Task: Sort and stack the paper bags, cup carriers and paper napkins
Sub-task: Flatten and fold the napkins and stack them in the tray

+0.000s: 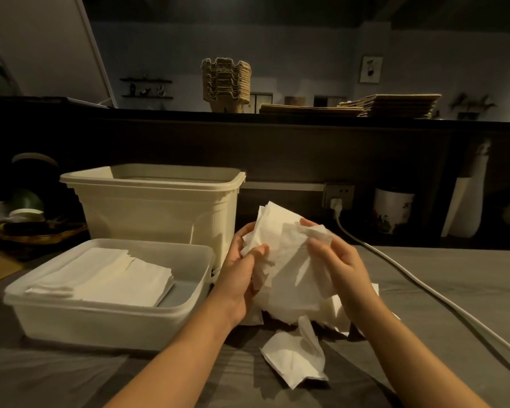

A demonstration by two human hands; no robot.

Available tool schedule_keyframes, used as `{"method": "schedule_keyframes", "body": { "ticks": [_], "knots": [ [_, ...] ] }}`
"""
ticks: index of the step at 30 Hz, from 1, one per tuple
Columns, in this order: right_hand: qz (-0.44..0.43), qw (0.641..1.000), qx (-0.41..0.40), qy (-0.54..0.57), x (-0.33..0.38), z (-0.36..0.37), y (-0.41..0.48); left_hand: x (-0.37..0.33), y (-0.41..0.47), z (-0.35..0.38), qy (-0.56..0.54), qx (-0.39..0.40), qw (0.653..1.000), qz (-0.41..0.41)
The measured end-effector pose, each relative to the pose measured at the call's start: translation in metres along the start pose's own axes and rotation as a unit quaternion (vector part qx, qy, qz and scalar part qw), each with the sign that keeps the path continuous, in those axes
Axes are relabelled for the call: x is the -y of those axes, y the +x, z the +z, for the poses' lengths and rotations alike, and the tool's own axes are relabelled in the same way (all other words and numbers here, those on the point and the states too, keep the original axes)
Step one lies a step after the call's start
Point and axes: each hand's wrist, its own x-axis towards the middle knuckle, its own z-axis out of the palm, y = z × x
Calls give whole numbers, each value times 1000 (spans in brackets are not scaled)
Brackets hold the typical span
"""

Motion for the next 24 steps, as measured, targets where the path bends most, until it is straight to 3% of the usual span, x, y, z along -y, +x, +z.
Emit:
{"method": "schedule_keyframes", "body": {
  "ticks": [4,7,12,17,24],
  "knots": [
    [53,981,-83,170,5,-9,4,-1,-1,1,-15,5,1000,-6],
    [87,957,-90,260,7,-14,7,0,-2,0,0,28,999,16],
    [81,965,0,251,9,-8,4,5,-7,3,129,99,985,50],
    [62,979,-34,191,4,-8,2,7,-7,6,127,104,984,65],
    [151,955,-70,247,-4,-6,4,8,-13,8,209,149,961,100]
  ]
}}
